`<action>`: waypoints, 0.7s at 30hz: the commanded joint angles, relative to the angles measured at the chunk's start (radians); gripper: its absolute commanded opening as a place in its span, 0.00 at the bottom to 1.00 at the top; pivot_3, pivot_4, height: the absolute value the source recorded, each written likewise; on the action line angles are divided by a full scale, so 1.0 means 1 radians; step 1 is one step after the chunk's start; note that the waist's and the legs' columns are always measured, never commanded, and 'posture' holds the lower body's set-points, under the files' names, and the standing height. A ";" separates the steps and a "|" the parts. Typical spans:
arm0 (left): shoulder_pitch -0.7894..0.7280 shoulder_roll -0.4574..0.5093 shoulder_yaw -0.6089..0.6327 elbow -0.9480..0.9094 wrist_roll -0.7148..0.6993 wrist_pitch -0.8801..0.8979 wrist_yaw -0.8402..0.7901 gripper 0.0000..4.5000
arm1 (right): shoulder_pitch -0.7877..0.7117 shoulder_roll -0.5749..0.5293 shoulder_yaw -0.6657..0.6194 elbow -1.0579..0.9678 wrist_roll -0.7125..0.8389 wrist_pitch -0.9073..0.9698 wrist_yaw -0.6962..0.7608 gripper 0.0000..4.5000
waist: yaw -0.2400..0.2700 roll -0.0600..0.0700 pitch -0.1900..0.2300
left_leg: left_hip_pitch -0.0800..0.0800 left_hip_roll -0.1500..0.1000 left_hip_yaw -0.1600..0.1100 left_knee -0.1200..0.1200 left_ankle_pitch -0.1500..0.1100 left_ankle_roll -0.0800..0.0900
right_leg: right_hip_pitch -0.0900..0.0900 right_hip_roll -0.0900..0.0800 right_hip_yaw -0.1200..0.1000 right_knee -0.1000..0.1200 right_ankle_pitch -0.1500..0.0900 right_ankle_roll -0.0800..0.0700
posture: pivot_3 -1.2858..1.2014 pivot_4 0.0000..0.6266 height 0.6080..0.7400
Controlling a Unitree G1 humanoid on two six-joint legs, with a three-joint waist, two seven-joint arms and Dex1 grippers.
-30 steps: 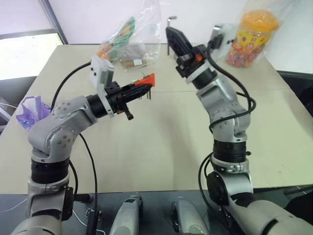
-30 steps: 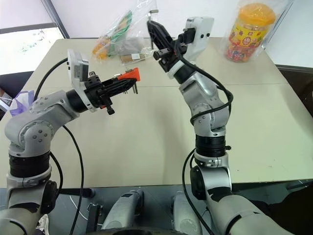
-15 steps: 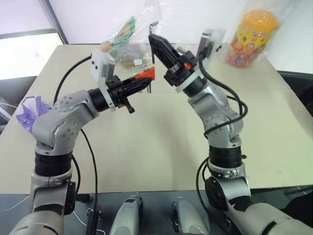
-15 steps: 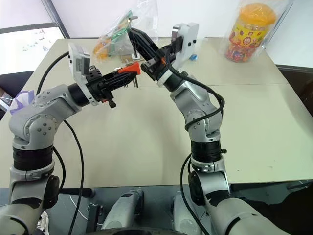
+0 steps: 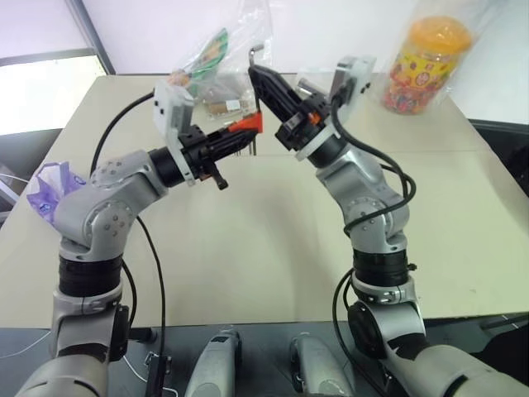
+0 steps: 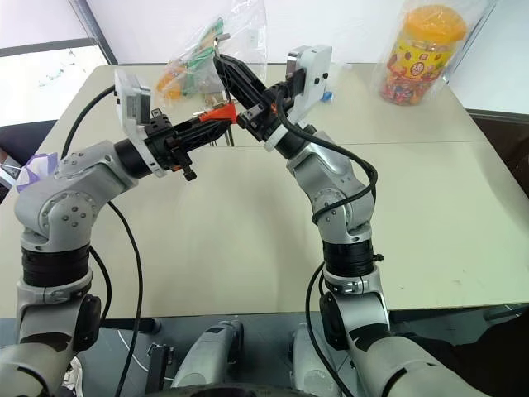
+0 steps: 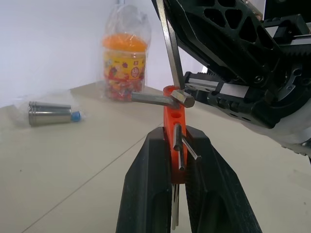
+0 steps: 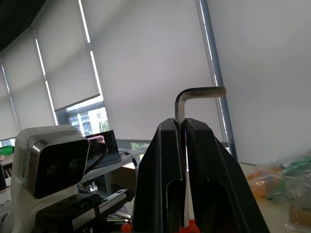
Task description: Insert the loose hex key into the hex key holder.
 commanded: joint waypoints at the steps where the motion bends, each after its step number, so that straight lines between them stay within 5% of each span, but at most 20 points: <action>1: -0.017 0.001 0.030 -0.032 -0.018 -0.012 0.003 0.00 | -0.008 0.007 0.004 -0.038 -0.002 -0.030 -0.008 0.01 | 0.000 0.000 0.000 | 0.000 0.000 0.000 0.000 0.000 0.000 | 0.000 0.000 0.000 0.000 0.000 0.000 | 0.52 0.24 1.00; 21: -0.013 -0.004 0.028 -0.033 -0.033 -0.009 0.017 0.00 | 0.009 0.036 0.036 -0.050 -0.027 -0.059 -0.032 0.01 | 0.000 0.000 0.000 | 0.000 0.000 0.000 -0.001 0.000 0.000 | 0.000 0.000 0.000 0.000 0.000 0.000 | 0.52 0.24 1.00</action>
